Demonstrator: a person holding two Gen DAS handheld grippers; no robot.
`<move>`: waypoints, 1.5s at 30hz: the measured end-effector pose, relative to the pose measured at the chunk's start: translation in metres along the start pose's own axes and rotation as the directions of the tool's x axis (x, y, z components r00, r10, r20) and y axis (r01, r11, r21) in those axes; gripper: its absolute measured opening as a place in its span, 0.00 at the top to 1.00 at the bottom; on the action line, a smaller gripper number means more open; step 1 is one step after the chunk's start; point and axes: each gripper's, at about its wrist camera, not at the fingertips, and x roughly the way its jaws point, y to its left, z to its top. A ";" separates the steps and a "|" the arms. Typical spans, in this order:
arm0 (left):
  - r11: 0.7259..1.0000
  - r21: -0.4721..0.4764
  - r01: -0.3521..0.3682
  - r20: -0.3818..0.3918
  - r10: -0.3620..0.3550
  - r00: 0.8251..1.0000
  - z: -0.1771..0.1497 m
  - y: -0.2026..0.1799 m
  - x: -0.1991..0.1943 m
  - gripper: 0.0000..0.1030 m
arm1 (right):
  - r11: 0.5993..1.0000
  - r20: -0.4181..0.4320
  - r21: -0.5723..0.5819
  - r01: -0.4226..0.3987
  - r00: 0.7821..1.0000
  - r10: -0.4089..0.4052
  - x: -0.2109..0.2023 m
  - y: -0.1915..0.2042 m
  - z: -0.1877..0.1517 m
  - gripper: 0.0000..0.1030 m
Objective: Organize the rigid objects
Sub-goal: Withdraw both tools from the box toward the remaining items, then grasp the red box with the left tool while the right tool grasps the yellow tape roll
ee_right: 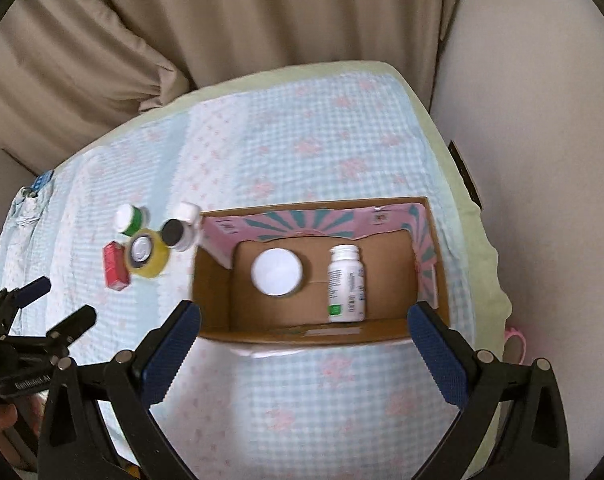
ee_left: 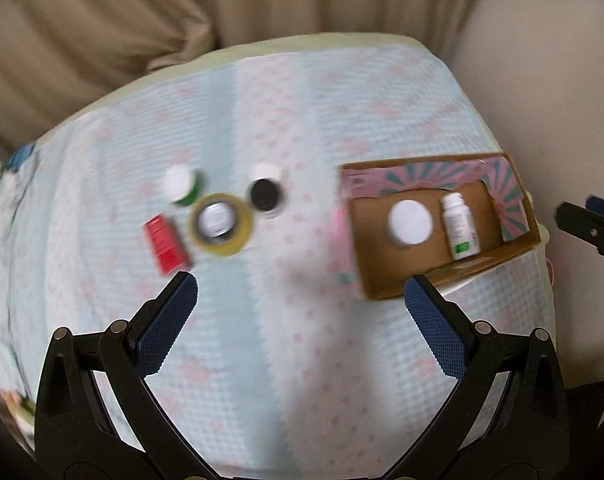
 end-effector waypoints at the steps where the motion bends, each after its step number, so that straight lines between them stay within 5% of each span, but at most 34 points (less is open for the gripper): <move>1: 1.000 -0.019 -0.013 -0.001 0.013 1.000 -0.004 0.012 -0.004 0.00 | 1.000 0.006 -0.001 -0.016 1.000 0.016 -0.005 0.008 -0.002 0.00; 10: 0.983 -0.184 -0.011 -0.007 0.010 1.000 -0.033 0.137 -0.024 0.00 | 0.997 0.051 -0.057 -0.050 0.997 0.053 -0.025 0.104 -0.027 0.00; 24: 0.964 -0.259 0.062 -0.077 -0.084 0.993 -0.010 0.272 0.049 0.00 | 1.000 0.059 0.014 -0.025 0.998 0.024 0.028 0.241 -0.029 0.00; 34: 0.934 -0.344 0.094 -0.178 -0.164 0.970 0.016 0.290 0.140 0.00 | 0.999 -0.026 -0.024 -0.035 0.999 0.035 0.112 0.287 -0.021 0.00; 45: 0.914 -0.403 0.046 -0.317 -0.186 0.930 0.023 0.279 0.250 0.06 | 0.996 -0.100 -0.046 -0.078 0.992 0.073 0.231 0.294 -0.016 0.00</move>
